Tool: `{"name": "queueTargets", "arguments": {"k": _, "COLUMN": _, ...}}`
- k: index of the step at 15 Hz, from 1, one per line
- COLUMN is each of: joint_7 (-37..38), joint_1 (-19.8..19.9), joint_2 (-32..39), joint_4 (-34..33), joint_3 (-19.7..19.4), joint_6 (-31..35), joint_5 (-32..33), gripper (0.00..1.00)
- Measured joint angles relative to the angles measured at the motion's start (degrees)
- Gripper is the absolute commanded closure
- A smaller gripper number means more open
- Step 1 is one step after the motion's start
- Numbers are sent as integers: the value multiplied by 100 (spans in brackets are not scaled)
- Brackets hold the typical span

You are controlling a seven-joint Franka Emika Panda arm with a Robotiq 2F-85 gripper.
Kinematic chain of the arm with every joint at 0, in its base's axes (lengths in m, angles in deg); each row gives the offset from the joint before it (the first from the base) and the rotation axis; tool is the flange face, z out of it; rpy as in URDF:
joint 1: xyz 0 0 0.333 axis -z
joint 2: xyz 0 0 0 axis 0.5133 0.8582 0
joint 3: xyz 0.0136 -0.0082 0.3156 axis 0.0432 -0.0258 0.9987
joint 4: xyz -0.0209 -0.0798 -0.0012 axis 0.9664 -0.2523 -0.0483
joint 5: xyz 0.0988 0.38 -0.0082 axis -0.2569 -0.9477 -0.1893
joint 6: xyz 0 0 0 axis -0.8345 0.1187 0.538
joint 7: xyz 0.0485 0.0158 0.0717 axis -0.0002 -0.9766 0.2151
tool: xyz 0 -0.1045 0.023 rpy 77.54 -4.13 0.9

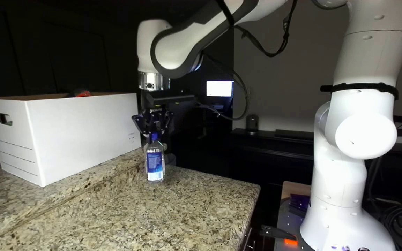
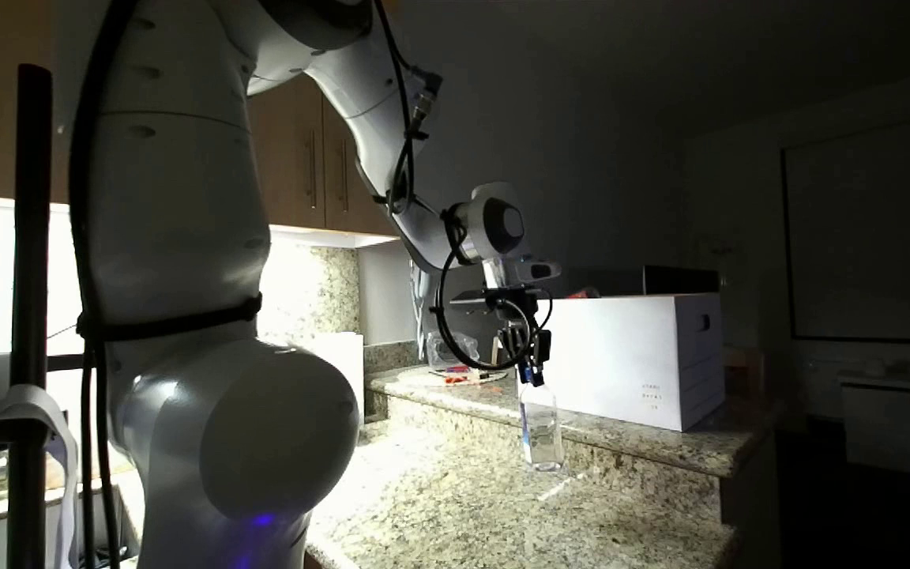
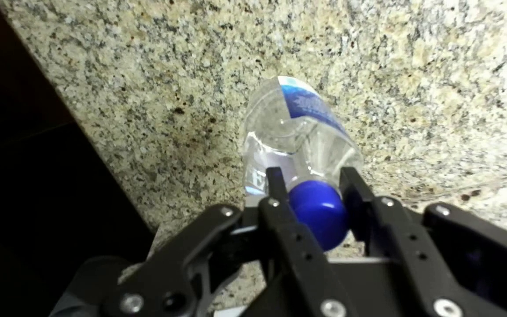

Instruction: Put the left and right bottles in the box

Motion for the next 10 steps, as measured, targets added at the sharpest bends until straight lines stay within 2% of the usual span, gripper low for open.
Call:
{"name": "queueTargets", "arguments": {"k": 6, "joint_7": 302, "joint_1": -57, "joint_2": -783, "joint_4": -882, "joint_3": 714, "joint_6": -1499, "joint_5": 705, "gripper": 85}}
{"name": "queueTargets", "arguments": {"k": 10, "joint_7": 706, "joint_1": -62, "joint_2": -1135, "joint_4": -1396, "joint_3": 1065, "joint_6": -1604, "joint_5": 1394, "gripper": 85}}
